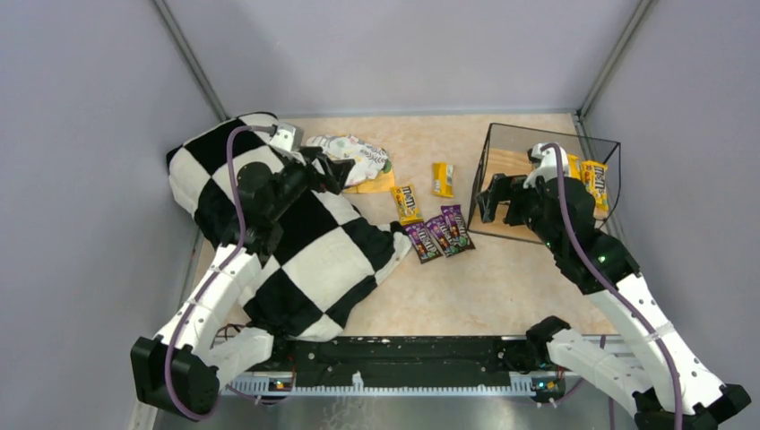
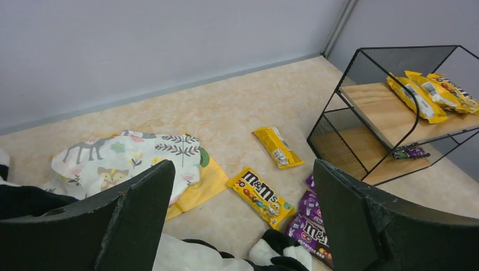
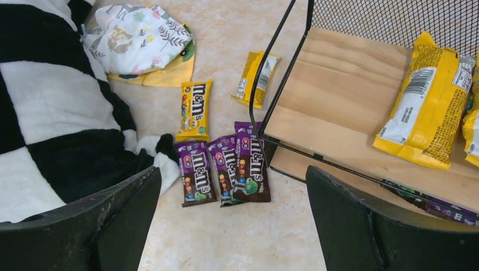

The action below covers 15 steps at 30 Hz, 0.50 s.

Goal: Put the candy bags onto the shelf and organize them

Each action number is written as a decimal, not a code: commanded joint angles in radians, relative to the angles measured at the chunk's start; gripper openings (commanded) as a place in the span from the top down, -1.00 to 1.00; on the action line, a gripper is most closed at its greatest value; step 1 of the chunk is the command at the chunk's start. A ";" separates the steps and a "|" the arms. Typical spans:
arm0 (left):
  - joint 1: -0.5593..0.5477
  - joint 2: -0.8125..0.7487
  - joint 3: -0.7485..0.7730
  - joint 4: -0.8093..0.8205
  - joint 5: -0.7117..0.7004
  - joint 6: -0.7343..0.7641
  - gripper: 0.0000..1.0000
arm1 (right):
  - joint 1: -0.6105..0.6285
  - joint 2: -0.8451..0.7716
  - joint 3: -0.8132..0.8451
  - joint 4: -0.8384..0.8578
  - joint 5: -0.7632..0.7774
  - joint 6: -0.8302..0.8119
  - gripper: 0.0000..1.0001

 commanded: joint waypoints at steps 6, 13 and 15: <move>-0.013 0.120 0.300 0.076 0.090 -0.072 -0.97 | 0.006 0.080 0.037 0.047 -0.196 0.007 -0.97; -0.015 0.132 0.283 0.093 -0.009 0.030 -0.97 | 0.234 0.252 0.099 0.143 -0.139 0.071 -0.97; -0.016 0.112 0.230 0.094 -0.064 0.072 -0.97 | 0.311 0.335 0.129 0.166 -0.102 0.091 -0.97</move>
